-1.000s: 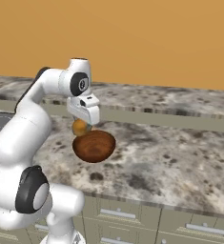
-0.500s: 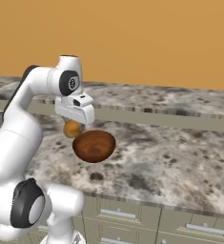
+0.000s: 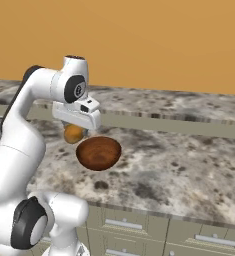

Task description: Place the chicken drumstick on the plate and place the potato on the same plate.

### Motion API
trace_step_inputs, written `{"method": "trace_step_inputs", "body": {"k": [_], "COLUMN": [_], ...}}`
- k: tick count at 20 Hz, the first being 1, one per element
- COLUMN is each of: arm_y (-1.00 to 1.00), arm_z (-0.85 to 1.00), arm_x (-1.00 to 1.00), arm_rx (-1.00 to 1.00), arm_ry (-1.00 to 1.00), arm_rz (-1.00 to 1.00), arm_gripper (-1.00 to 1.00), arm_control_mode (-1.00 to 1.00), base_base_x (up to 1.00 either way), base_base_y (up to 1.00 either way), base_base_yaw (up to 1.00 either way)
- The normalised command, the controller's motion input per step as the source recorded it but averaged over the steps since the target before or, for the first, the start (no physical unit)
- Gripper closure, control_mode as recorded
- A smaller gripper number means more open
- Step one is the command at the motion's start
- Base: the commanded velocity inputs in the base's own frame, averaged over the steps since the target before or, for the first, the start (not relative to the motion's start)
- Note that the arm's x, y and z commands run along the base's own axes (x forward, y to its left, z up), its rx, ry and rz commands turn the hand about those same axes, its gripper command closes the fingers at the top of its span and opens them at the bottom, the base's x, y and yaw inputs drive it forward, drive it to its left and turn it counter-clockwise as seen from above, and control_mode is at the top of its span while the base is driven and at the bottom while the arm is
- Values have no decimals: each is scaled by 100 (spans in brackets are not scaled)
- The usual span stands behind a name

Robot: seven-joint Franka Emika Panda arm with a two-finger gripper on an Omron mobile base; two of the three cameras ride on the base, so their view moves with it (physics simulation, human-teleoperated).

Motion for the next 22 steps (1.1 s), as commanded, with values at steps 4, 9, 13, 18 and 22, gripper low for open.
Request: {"method": "trace_step_inputs", "body": {"k": [4,9,13,18,22], "arm_y": [0,0,0,0,0], "arm_z": [0,0,0,0,0], "arm_x": [0,0,0,0,0], "arm_rx": [0,0,0,0,0], "arm_ry": [0,0,0,0,0], "arm_rz": [0,0,0,0,0], "arm_gripper": [100,100,100,100,100], "arm_control_mode": [100,100,100,100,100], "base_base_x": [-35,-96,-76,-21,2], "base_base_y": [52,98,100,100,100], "base_base_yaw": [5,0,0,0,0]}}
